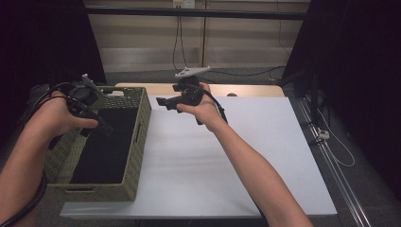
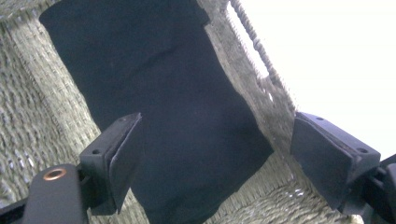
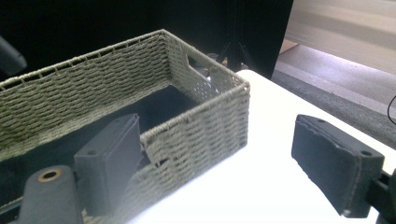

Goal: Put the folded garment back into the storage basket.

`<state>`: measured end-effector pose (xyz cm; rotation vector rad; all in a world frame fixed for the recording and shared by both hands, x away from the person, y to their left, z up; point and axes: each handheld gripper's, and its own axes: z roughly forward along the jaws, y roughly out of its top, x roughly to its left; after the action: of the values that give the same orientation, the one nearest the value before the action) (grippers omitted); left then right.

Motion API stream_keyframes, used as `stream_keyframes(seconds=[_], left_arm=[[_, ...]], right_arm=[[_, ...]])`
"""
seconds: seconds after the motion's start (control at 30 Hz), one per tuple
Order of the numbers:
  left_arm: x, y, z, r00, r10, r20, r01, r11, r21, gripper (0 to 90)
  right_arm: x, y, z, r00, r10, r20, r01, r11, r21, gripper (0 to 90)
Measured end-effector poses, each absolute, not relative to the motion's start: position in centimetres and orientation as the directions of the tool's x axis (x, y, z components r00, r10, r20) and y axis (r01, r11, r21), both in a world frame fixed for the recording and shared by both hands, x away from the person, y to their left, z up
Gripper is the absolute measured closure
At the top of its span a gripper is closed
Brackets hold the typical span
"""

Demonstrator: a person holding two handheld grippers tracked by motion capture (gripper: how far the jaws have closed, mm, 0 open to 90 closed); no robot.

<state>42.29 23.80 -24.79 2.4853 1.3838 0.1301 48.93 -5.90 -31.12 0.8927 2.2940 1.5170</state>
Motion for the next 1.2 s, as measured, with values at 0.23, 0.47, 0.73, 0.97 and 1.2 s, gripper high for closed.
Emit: stream_keyframes(seconds=[0.23,0.47,0.73,0.97,1.2], left_arm=[[42.7,23.4,-25.1,0.544,0.836,-0.074,0.808,-0.498,0.315,16.2],[42.7,23.9,-25.5,0.541,0.838,-0.076,0.808,-0.493,0.322,14.9],[42.6,23.8,-25.8,0.552,0.83,-0.082,0.791,-0.49,0.366,12.1],[42.4,24.0,-26.3,0.552,0.829,-0.093,0.781,-0.475,0.405,11.1],[42.0,24.0,-26.4,0.548,0.832,-0.09,0.777,-0.466,0.423,9.3]], right_arm=[[48.2,-7.9,-32.3,-0.772,0.621,0.133,0.372,0.271,0.888,14.4],[47.2,-9.3,-33.5,-0.763,0.633,0.131,0.383,0.28,0.88,14.1],[46.2,-11.0,-34.1,-0.753,0.641,0.148,0.396,0.262,0.88,13.9],[45.3,-12.3,-35.2,-0.744,0.651,0.151,0.412,0.269,0.871,13.5],[44.1,-14.1,-36.4,-0.729,0.667,0.153,0.434,0.279,0.856,13.2]])
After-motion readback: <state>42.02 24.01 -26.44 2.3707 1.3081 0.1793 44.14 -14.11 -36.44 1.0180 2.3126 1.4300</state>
